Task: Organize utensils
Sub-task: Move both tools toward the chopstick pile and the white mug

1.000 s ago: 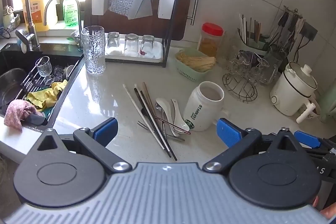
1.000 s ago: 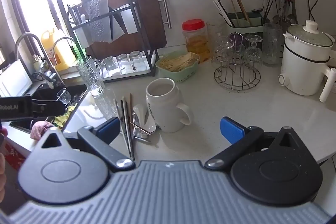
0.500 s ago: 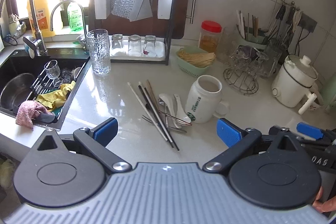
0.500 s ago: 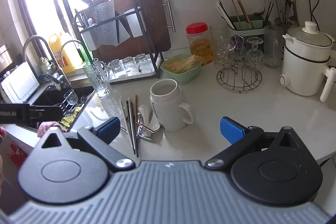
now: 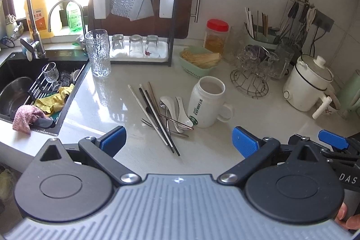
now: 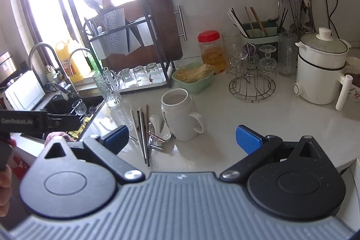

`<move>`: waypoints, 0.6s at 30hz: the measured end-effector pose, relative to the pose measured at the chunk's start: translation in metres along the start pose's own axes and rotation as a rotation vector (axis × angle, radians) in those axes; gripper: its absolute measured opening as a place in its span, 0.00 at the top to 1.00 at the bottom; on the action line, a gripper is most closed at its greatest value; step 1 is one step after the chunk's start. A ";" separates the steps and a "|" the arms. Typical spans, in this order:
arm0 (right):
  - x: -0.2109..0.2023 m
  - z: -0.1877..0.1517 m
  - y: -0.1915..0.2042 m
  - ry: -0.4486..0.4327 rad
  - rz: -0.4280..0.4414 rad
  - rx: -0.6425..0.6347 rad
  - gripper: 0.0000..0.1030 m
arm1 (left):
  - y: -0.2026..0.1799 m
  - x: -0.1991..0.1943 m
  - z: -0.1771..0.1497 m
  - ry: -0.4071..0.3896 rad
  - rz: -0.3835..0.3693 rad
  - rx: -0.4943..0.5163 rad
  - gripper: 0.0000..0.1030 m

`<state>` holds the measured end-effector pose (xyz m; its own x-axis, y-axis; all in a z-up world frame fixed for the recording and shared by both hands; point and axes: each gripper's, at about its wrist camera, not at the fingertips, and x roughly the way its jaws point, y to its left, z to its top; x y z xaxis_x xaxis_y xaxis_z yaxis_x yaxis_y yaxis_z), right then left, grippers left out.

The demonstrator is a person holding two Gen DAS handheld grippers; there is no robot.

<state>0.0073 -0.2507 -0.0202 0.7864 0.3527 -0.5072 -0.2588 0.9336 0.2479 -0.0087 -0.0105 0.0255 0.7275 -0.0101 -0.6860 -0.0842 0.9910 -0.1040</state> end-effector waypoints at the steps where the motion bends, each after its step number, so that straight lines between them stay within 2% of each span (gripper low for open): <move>1: -0.001 -0.001 0.000 0.004 -0.002 -0.002 0.00 | -0.001 0.000 0.000 0.004 0.000 -0.001 0.01; 18: -0.006 -0.008 -0.010 0.006 -0.021 0.043 0.00 | -0.013 0.011 0.001 0.073 -0.007 0.007 0.01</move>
<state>0.0003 -0.2619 -0.0261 0.7878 0.3338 -0.5176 -0.2182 0.9371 0.2723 0.0010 -0.0234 0.0203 0.6761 -0.0261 -0.7363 -0.0750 0.9917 -0.1040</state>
